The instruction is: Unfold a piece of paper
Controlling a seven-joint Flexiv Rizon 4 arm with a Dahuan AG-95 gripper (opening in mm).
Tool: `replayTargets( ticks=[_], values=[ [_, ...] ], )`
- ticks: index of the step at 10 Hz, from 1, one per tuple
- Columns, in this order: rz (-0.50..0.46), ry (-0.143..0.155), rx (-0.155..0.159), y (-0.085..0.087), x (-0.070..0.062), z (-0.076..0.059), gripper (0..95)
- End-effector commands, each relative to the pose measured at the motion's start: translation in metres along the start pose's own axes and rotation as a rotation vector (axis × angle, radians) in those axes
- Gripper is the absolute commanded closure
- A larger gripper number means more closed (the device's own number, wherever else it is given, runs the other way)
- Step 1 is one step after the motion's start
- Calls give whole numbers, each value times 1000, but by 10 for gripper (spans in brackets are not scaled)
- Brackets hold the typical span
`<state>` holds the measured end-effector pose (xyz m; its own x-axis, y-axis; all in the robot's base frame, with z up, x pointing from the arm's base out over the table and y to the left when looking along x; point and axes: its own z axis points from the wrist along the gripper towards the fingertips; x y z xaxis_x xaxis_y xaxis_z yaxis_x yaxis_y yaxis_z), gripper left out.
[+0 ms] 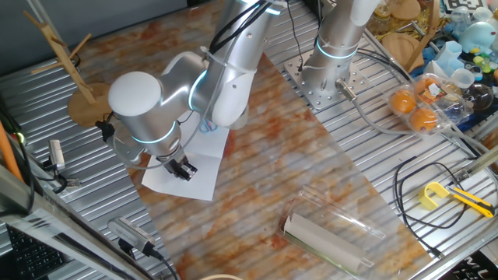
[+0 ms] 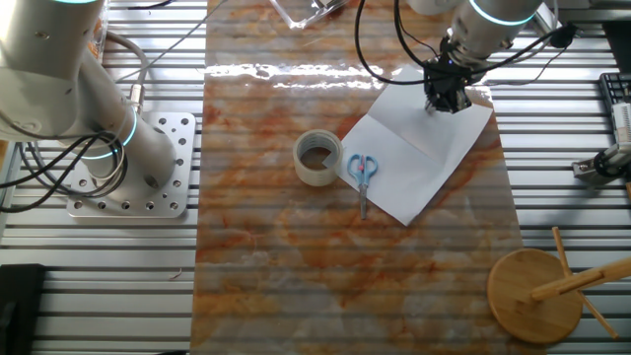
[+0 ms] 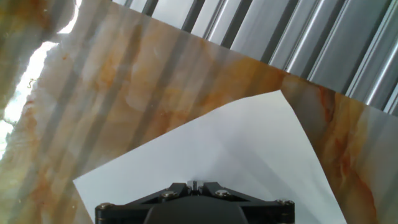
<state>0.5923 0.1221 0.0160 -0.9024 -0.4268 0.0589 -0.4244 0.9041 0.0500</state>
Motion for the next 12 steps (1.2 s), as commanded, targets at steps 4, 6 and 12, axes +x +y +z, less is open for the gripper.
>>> replayTargets(
  ticks=[4,6,12],
  values=[
    [10,-3,27,-19,-24,-2,950],
    [-1,-3,23,-35,-38,-6,950],
    [7,-3,23,-55,-66,2,950]
  ],
)
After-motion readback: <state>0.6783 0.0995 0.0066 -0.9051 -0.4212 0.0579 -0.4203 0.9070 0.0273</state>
